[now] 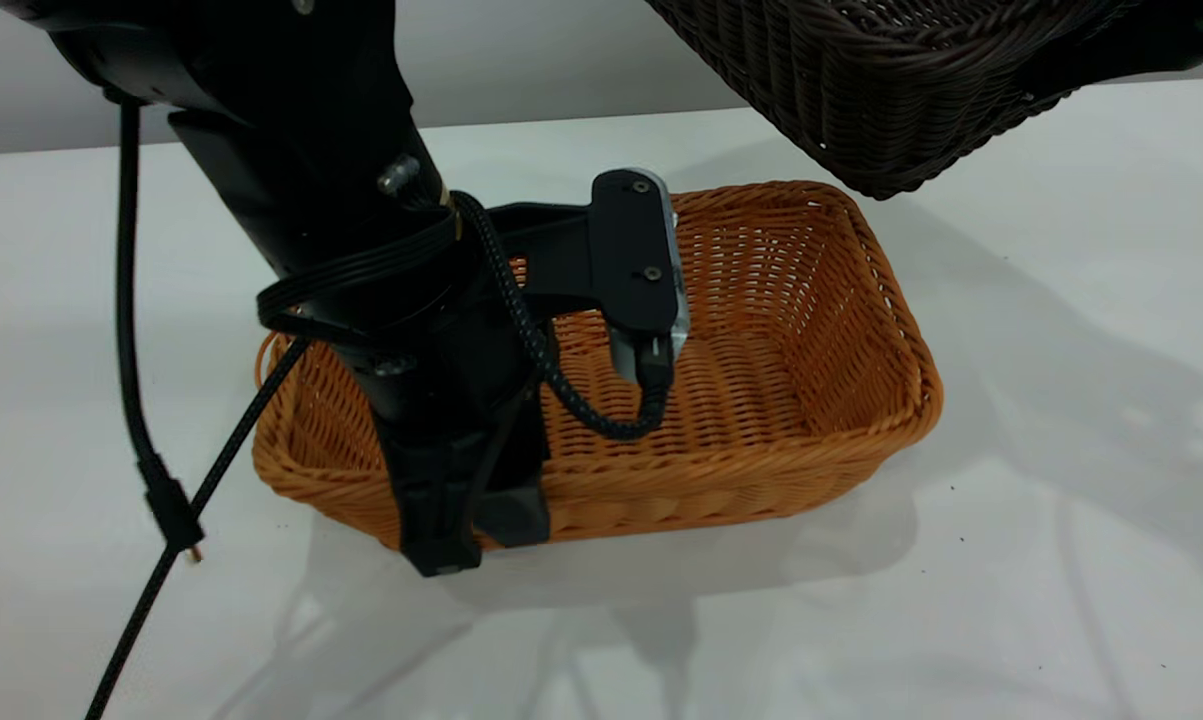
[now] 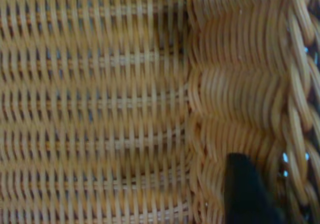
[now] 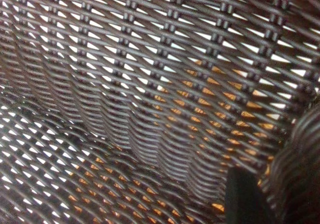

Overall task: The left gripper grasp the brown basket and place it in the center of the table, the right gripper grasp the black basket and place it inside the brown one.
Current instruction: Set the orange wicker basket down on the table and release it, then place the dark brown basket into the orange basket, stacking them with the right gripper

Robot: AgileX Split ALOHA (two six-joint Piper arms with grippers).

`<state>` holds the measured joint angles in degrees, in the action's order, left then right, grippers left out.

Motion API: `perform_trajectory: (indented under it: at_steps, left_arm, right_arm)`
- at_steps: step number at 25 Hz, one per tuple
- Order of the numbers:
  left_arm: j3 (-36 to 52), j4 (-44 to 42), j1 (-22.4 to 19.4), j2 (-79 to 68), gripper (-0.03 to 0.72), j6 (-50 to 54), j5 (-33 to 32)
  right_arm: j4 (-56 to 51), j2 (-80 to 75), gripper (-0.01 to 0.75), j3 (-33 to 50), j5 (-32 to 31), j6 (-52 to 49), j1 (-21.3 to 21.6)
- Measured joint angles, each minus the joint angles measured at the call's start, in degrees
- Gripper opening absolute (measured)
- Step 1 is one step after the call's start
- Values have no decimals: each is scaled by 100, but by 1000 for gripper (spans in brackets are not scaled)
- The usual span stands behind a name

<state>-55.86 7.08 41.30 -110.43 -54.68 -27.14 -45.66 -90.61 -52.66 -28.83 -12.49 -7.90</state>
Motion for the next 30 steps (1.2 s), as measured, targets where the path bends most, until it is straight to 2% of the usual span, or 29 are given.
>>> perform_trajectory:
  at_steps: [4,7,12,22,30]
  left_arm:
    - [0,-5,0,53,478,441,24]
    - [0,-36,0,271,530,573,30]
    - [0,-33,0,844,542,573,-148]
    - [0,0,363,2504,542,1280,-1336]
    - [-148,-652,340,4281,542,2396,-890]
  right_arm:
    - [0,0,246,0,-6,0,0]
    - [0,0,246,0,-6,0,0]
    - [0,0,246,0,-6,0,0]
    - [26,0,246,0,-67,195,0]
    - [727,0,245,-316,-1196,1286,0]
